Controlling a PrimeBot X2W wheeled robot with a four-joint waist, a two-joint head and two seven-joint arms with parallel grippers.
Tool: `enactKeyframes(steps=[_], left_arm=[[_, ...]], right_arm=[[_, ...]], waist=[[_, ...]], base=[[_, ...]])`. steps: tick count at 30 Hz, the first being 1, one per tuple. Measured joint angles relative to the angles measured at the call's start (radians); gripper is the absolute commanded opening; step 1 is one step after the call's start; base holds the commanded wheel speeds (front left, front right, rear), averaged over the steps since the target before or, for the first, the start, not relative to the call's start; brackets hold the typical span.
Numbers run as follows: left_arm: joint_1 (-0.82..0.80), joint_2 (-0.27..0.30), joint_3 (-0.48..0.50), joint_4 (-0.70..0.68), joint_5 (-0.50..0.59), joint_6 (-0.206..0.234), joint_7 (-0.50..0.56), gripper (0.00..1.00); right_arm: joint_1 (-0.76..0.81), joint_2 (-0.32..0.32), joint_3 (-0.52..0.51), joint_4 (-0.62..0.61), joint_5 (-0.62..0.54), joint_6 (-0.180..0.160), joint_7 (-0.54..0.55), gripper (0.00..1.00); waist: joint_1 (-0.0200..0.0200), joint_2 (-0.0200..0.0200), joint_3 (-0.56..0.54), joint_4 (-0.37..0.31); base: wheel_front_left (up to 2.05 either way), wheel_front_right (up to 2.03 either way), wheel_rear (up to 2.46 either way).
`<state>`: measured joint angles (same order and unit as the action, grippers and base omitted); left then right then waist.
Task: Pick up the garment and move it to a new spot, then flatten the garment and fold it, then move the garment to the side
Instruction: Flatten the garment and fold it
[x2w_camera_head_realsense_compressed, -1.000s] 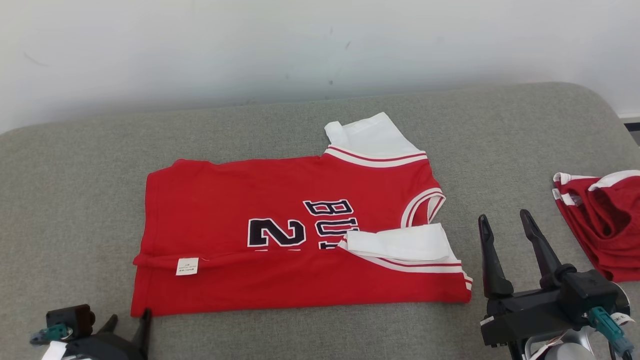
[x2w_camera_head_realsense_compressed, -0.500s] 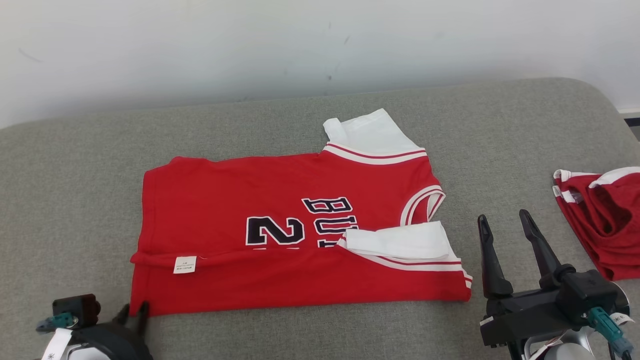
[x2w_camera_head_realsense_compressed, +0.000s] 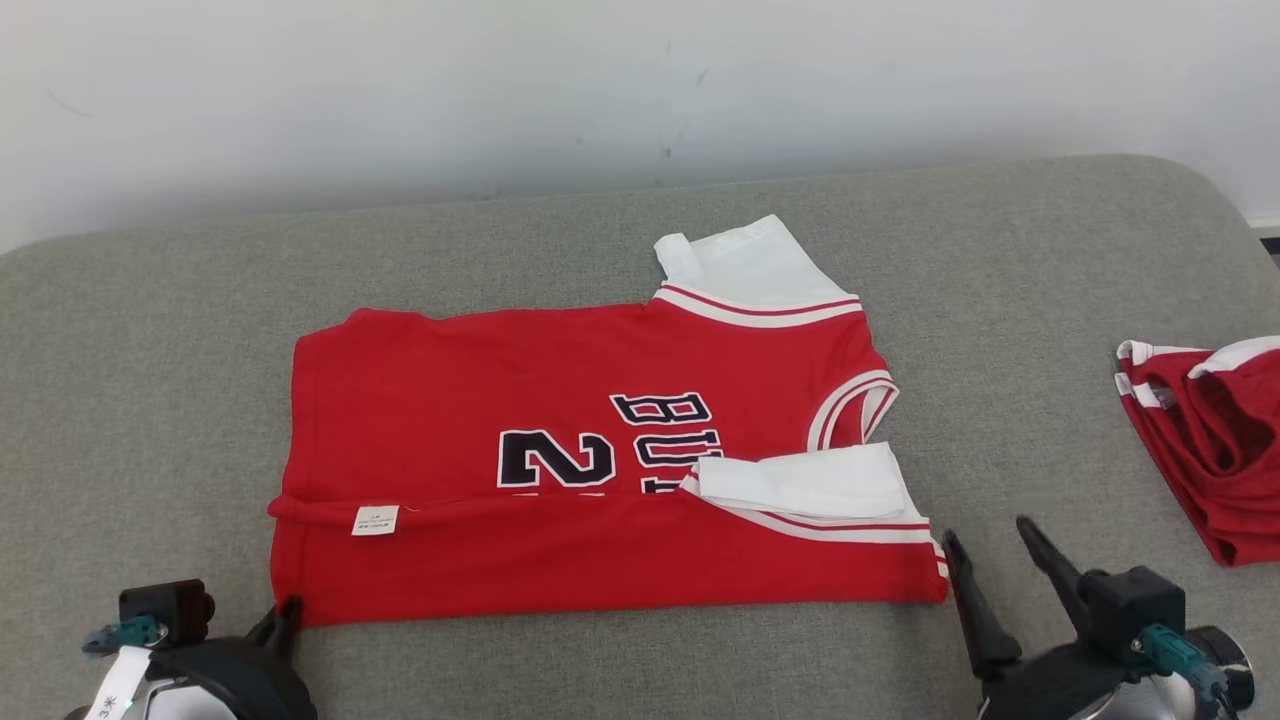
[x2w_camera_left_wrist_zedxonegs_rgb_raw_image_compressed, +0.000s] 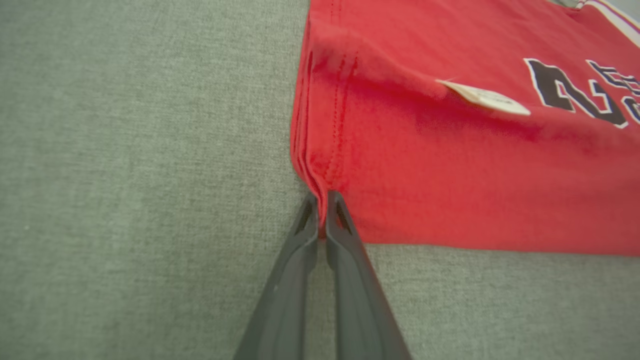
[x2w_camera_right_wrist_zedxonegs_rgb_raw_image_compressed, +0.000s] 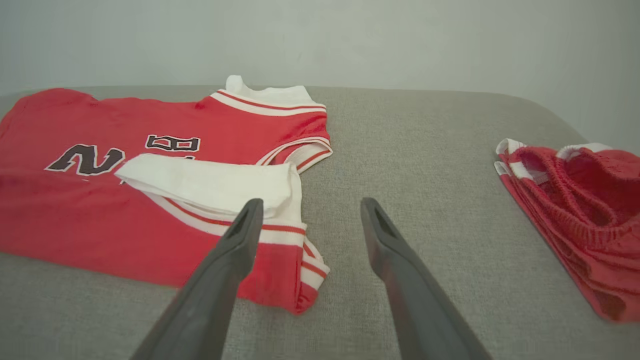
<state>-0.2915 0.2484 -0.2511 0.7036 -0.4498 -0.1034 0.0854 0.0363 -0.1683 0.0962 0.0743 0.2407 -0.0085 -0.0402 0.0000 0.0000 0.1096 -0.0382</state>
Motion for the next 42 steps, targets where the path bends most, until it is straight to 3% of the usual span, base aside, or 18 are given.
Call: enactKeyframes(steps=[8,19,42], left_arm=[[-0.006,-0.005,-0.011,0.017,0.0,-0.003,-0.017,0.0],[-0.03,-0.015,-0.025,0.028,0.0,-0.011,-0.033,0.0],[-0.051,-0.021,-0.043,0.056,0.0,-0.02,-0.066,0.0]], right_arm=[[0.02,-0.018,0.008,0.021,0.01,0.001,0.156,1.0],[0.012,0.005,0.005,0.061,0.057,-0.011,0.281,1.0],[-0.05,0.039,-0.024,0.112,0.102,-0.054,0.357,1.0]], waist=[[0.0,0.0,0.0,0.003],[0.0,0.0,0.02,0.027],[0.0,0.0,0.035,0.046]], base=[[0.0,0.0,0.0],[0.0,0.0,0.0],[0.0,0.0,0.0]])
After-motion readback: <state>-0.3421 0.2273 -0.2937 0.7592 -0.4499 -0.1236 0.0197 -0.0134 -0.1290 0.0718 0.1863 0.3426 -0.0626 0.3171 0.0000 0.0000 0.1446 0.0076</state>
